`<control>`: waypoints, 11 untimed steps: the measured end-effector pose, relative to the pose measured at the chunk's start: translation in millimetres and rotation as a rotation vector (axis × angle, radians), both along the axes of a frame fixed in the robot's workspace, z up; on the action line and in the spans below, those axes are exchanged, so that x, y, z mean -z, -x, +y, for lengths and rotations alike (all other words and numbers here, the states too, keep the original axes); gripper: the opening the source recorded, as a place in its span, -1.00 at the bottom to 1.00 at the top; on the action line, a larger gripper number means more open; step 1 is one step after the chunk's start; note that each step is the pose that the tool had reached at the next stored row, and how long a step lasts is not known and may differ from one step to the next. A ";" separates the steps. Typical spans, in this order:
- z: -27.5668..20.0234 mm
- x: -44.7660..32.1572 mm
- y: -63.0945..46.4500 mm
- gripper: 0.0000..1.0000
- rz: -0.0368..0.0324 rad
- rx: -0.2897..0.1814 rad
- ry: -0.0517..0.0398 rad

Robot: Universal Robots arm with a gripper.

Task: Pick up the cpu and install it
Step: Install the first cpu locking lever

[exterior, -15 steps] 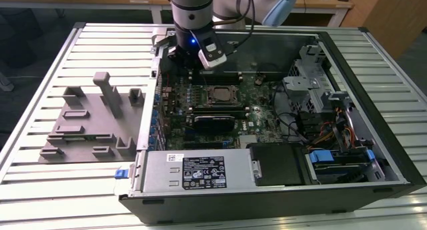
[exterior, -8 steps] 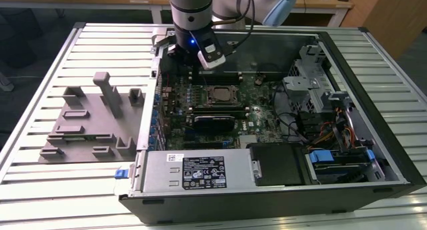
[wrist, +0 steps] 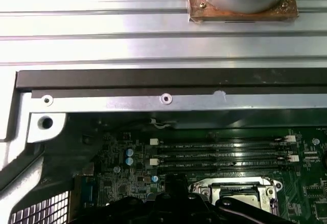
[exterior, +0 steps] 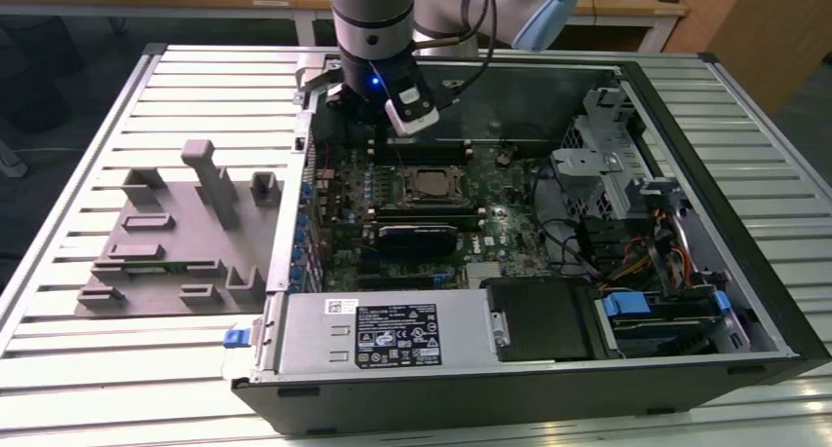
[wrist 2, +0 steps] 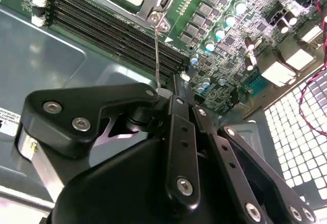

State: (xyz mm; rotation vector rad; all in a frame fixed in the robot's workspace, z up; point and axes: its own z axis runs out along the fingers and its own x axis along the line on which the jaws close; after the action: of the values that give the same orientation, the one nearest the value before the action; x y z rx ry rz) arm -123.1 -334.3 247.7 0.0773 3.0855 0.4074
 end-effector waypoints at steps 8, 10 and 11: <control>0.0 0.1 -10.0 -0.79 0.0000 0.000 0.0020; 0.0 0.1 -14.6 -0.79 0.0000 0.001 0.0029; 0.0 0.1 -17.0 -0.79 0.0000 0.001 0.0034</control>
State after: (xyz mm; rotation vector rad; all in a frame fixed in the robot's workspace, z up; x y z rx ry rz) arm -106.1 -334.4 247.6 0.0786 3.0860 0.4021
